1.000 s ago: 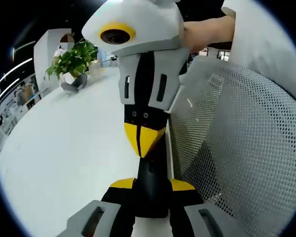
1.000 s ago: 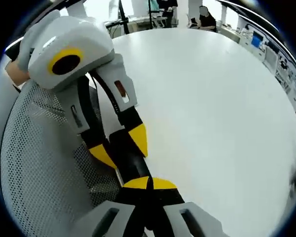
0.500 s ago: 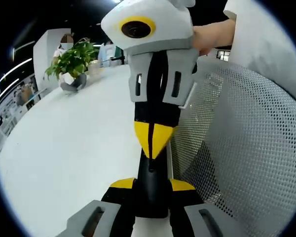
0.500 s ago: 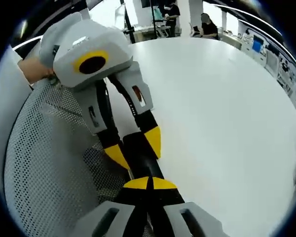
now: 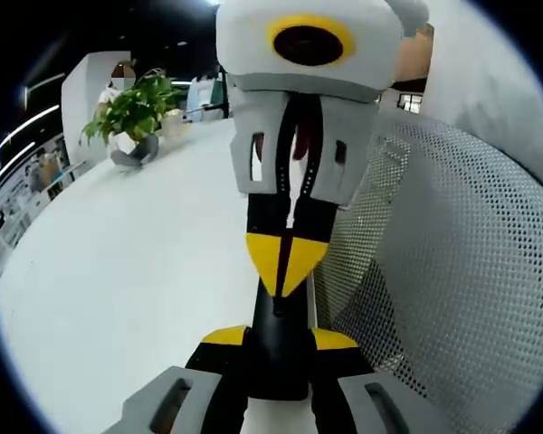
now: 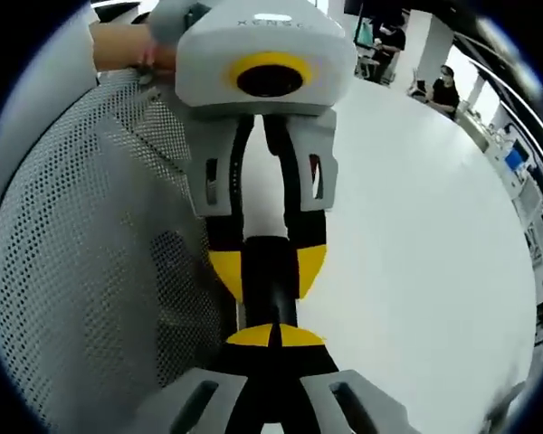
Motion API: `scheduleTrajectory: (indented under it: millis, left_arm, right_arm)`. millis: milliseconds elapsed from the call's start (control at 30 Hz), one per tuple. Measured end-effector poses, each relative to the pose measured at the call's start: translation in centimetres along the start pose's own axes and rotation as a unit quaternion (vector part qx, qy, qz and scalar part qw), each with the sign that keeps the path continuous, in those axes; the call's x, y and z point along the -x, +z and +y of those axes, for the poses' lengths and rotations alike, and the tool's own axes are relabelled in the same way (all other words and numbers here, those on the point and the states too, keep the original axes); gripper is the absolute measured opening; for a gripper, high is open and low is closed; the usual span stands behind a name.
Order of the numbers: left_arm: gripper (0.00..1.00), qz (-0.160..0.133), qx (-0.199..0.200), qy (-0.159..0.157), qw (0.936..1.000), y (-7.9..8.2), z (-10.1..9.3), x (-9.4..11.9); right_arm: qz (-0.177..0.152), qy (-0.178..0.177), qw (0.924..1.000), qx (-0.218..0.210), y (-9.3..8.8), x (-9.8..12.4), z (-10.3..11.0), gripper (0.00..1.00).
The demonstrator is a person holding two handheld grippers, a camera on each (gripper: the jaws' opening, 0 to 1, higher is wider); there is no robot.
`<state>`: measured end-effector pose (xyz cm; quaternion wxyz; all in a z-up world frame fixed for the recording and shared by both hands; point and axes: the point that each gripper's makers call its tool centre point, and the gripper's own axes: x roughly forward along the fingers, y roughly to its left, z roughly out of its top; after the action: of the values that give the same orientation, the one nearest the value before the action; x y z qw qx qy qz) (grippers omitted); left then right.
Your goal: Press the specified remote control buttons in sequence, fully releasing each button before pressing the next.
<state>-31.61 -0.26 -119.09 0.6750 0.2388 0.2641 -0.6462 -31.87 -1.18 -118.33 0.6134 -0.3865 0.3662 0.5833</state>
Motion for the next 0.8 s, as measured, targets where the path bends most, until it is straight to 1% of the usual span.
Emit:
scheduleTrajectory:
  millis: [100,167,200,233,300,367,400,433,467,500,533,567,600,633,700,733,800]
  left_arm:
    - [0.24,0.0,0.0,0.0,1.0,0.0,0.0,0.0]
    - [0.24,0.0,0.0,0.0,1.0,0.0,0.0,-0.1]
    - [0.24,0.001,0.0,0.0,1.0,0.0,0.0,-0.1]
    - [0.24,0.001,0.0,0.0,1.0,0.1,0.0,-0.1]
    - [0.24,0.0,0.0,0.0,1.0,0.1,0.0,-0.1]
    - [0.24,0.0,0.0,0.0,1.0,0.1,0.0,-0.1]
    - [0.24,0.0,0.0,0.0,1.0,0.1,0.0,-0.1]
    - [0.24,0.0,0.0,0.001,1.0,0.1,0.1,-0.1]
    - [0.24,-0.001,-0.001,0.001,1.0,0.1,0.1,-0.1]
    - [0.24,0.0,0.0,0.001,1.0,0.1,0.1,-0.1]
    - [0.24,0.0,-0.001,0.001,1.0,0.1,0.1,-0.1]
    - [0.24,0.0,-0.001,0.001,1.0,0.1,0.1,-0.2]
    - [0.24,0.0,-0.001,0.001,1.0,0.1,0.1,-0.2]
    - [0.24,-0.001,-0.001,0.001,1.0,0.1,0.1,-0.2]
    - [0.24,-0.001,-0.001,0.001,1.0,0.2,0.0,-0.1]
    - [0.24,-0.001,-0.001,0.0,1.0,0.2,0.0,-0.1]
    - [0.24,0.0,-0.002,0.0,1.0,0.2,0.0,-0.1]
  right_arm:
    - [0.0,-0.014,0.9999,-0.008,0.0,0.0,-0.2,0.0]
    - [-0.008,-0.02,0.9996,-0.019,0.0,0.0,-0.3,0.0]
    - [-0.018,-0.019,0.9986,-0.046,0.0,0.1,-0.2,0.0]
    - [-0.025,-0.016,0.9977,-0.061,0.0,0.2,-0.3,0.0]
    - [-0.026,-0.01,0.9966,-0.078,0.0,0.3,-0.2,0.0]
    - [-0.032,0.006,0.9953,-0.092,0.4,0.3,0.4,0.0]
    - [-0.041,0.013,0.995,-0.09,0.8,0.1,0.7,0.0]
    - [-0.04,0.013,0.9953,-0.087,0.9,-0.1,0.9,0.0]
    - [-0.04,0.004,0.9963,-0.076,1.0,-0.1,0.7,0.0]
    - [-0.033,0.006,0.9968,-0.072,0.9,-0.1,0.7,0.0]
    - [-0.032,0.006,0.9967,-0.075,0.9,-0.1,0.7,0.0]
    - [-0.031,-0.005,0.9961,-0.083,0.8,0.0,0.3,0.0]
    - [-0.031,0.001,0.9948,-0.097,0.8,0.0,0.4,0.0]
    - [-0.032,0.002,0.9943,-0.101,0.8,0.0,0.4,0.0]
    - [-0.024,-0.01,0.995,-0.097,0.5,0.1,0.1,0.0]
    - [-0.019,-0.015,0.996,-0.086,0.3,0.2,0.0,0.0]
    - [-0.025,-0.011,0.9955,-0.091,0.4,0.1,0.1,0.0]
